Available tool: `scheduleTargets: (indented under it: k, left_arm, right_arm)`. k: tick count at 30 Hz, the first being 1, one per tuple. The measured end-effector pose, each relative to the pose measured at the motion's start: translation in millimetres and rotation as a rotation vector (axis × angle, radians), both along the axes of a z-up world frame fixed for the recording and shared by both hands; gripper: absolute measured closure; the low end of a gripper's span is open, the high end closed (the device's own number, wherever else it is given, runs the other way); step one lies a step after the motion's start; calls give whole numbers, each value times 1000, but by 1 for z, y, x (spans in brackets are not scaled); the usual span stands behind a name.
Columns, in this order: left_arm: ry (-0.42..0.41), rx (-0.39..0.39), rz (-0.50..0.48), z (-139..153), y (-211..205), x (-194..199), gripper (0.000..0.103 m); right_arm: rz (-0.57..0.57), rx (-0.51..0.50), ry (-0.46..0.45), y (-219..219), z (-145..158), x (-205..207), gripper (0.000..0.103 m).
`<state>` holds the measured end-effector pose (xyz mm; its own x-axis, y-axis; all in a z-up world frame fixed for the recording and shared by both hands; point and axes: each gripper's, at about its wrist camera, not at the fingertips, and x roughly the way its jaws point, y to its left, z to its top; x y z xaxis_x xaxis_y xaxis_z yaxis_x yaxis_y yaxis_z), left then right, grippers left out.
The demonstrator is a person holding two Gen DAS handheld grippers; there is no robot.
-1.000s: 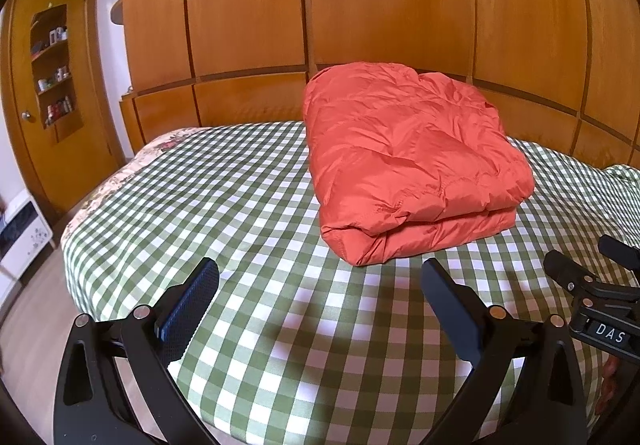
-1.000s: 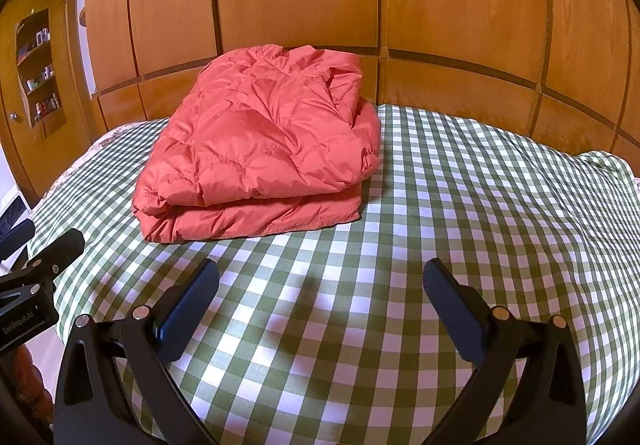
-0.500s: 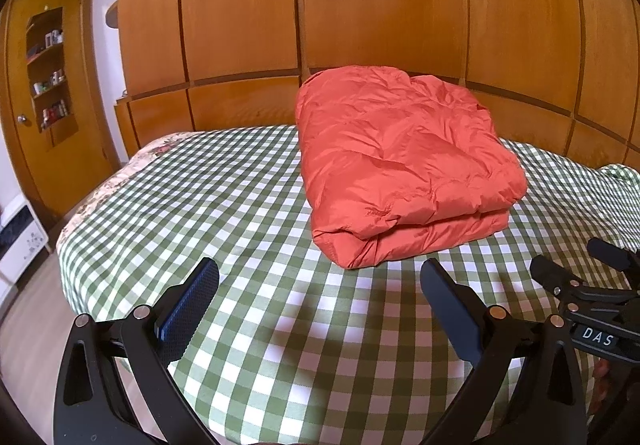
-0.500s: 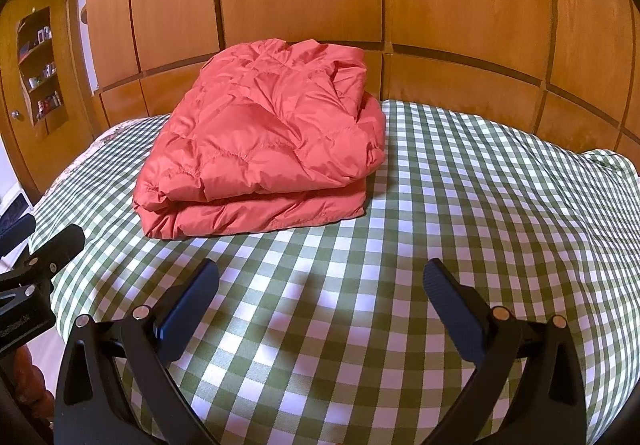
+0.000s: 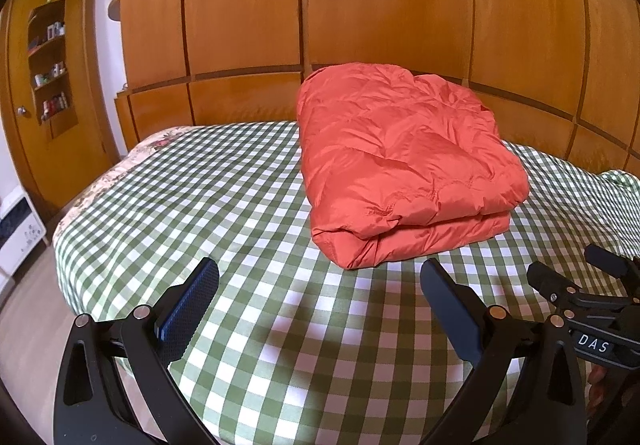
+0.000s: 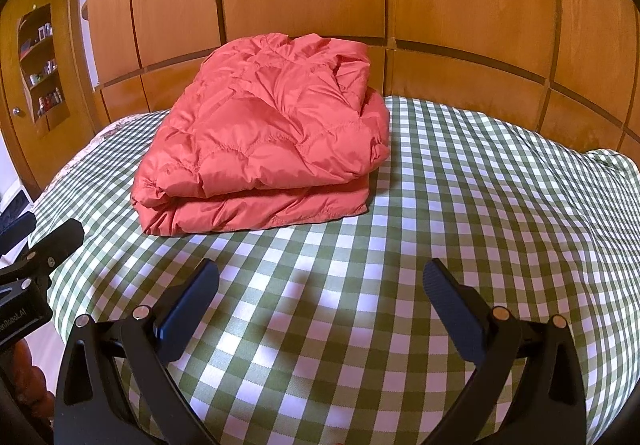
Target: Fold small clothes
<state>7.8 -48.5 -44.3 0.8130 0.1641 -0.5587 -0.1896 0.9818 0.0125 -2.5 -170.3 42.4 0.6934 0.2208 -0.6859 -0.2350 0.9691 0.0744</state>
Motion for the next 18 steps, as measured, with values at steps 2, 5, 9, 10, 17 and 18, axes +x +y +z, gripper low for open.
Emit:
scheduleTargets:
  k: [2,5,9,10,17,18]
  left_arm:
    - [-15,0,21,0,1,-1,3]
    - [-8,12,18,-1,0,2,3]
    - [8,-2,14,-4,1,5,3]
    - [17,-9,13,-5,2,6,3]
    - [76,-50,4,-15,6,18,3]
    - [84,-57,3,-18,8,20,3]
  right_arm:
    - [0,-1,3,0,-1,1,2]
    - [2,-1,12,0,-4,3,2]
    - [1,2,22,1,-8,6,2]
    - [-1,2,25,2,-9,7,2]
    - [-8,4,59,1,-18,18,2]
    - [-14,5,65,-1,-20,21,2]
